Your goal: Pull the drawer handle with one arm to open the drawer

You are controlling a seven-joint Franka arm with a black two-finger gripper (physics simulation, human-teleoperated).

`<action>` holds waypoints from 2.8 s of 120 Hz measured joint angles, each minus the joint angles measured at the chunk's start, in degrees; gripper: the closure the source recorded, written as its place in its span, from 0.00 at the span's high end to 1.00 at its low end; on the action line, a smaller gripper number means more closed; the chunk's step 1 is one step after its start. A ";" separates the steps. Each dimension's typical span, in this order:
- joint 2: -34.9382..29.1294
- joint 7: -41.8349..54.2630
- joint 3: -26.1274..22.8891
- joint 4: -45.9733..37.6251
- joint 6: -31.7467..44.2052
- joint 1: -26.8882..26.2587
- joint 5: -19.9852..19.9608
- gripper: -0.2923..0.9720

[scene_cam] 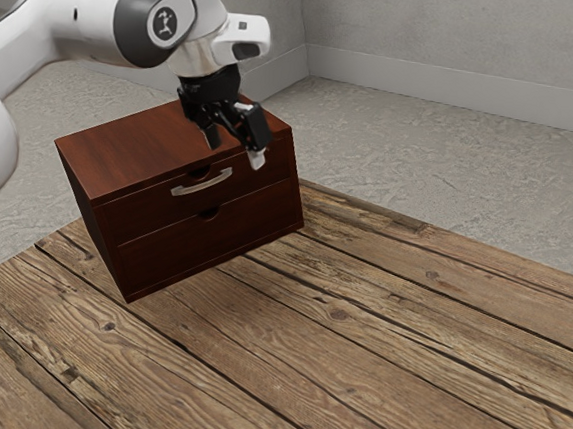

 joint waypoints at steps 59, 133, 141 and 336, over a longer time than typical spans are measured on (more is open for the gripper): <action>1.33 4.10 -0.02 -0.07 1.01 3.79 -0.07 0.77; 4.58 11.41 -0.43 -4.37 9.38 0.68 12.21 0.77; 4.54 11.75 -0.43 -4.91 9.68 0.71 12.29 0.77; -0.45 10.61 -0.91 -15.11 11.86 -3.10 13.72 0.59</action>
